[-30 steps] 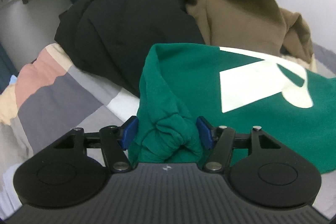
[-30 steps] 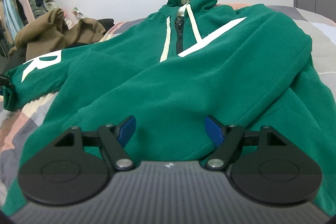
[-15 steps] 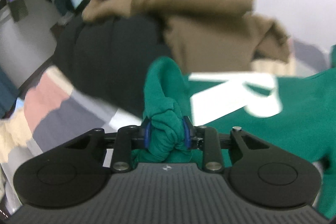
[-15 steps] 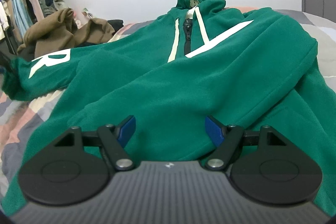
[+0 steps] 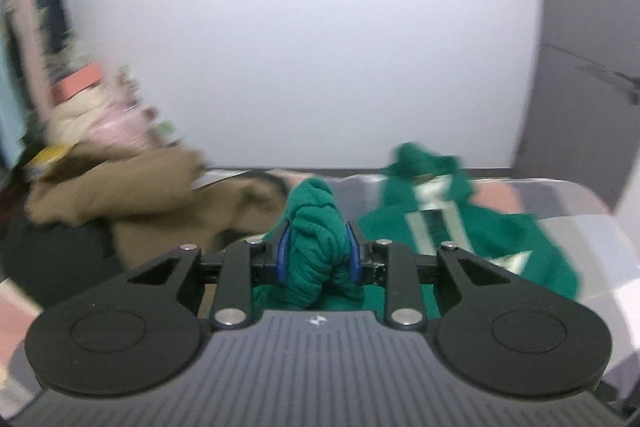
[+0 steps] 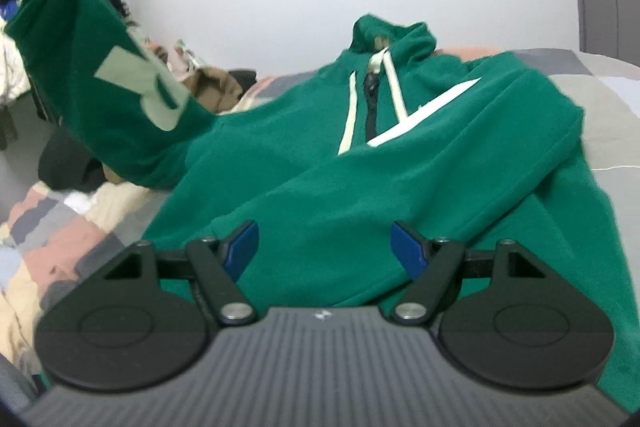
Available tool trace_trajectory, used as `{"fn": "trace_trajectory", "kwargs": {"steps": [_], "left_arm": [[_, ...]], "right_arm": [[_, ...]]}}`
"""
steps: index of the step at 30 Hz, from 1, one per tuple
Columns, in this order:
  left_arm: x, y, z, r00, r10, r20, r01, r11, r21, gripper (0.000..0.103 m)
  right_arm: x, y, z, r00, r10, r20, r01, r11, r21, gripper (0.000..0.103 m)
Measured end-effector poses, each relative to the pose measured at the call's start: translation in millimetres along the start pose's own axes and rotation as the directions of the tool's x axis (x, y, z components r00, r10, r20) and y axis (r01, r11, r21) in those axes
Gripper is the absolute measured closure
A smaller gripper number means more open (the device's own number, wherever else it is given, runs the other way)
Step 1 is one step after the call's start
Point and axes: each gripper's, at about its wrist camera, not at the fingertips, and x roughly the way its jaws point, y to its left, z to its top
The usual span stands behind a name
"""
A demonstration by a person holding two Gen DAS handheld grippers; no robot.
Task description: Fold large clothes
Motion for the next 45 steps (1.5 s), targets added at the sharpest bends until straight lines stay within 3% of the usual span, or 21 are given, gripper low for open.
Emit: {"fn": "trace_trajectory", "kwargs": {"steps": [5,12,16,20,23,24,25,27,30,35,41,45], "left_arm": [[1.4,-100.4,-17.5,0.99,-0.137,-0.025,0.138,0.989,0.052,0.071],[37.3,-211.6,-73.4,0.942,-0.318,-0.111,0.322,0.947,0.017,0.071],[67.3,-236.4,-106.1,0.914,-0.373,-0.156,0.378,0.926,-0.003,0.071],[87.5,-243.2,-122.0,0.9,-0.401,-0.172,0.402,0.915,-0.03,0.069],[108.3,-239.1,-129.2,0.884,-0.417,-0.211,0.417,0.908,-0.045,0.059],[112.3,-238.4,-131.7,0.882,-0.419,-0.216,0.42,0.906,-0.043,0.047],[112.3,-236.7,-136.3,0.886,-0.411,-0.213,0.413,0.91,-0.037,0.038],[110.9,-229.0,-145.5,0.896,-0.401,-0.192,0.404,0.914,-0.026,0.034],[107.6,-208.3,-161.6,0.899,-0.406,-0.165,0.403,0.914,-0.051,0.034],[115.4,-178.8,-199.2,0.938,-0.313,-0.15,0.31,0.95,-0.045,0.034],[132.2,-150.6,-241.9,0.956,-0.25,-0.151,0.245,0.968,-0.054,0.034],[148.4,-137.3,-254.2,0.955,-0.247,-0.165,0.239,0.969,-0.069,0.034]], "right_arm": [[-19.2,-32.8,2.3,0.998,-0.055,0.018,0.053,0.995,0.086,0.029],[-30.9,-69.4,0.9,0.991,-0.133,0.014,0.127,0.969,0.213,0.028],[-25.8,-68.8,-5.2,0.99,-0.141,-0.007,0.141,0.975,0.169,0.027],[-25.7,-74.5,-6.3,0.986,-0.169,0.001,0.166,0.969,0.18,0.028],[-23.2,-76.9,-6.4,0.983,-0.186,-0.005,0.183,0.966,0.184,0.028],[-22.9,-77.0,-6.3,0.981,-0.193,-0.005,0.191,0.965,0.178,0.028],[-22.7,-76.5,-5.9,0.979,-0.204,-0.004,0.201,0.964,0.173,0.028],[-23.9,-75.9,-5.3,0.976,-0.219,0.005,0.215,0.963,0.165,0.028],[-25.1,-76.2,-4.2,0.969,-0.248,0.012,0.243,0.957,0.159,0.028],[-32.3,-73.7,0.9,0.958,-0.278,0.071,0.266,0.952,0.15,0.028],[-28.9,-51.4,6.0,0.969,-0.192,0.158,0.182,0.98,0.076,0.028],[-11.1,-31.3,13.1,0.98,-0.118,0.161,0.117,0.993,0.018,0.028]]}}
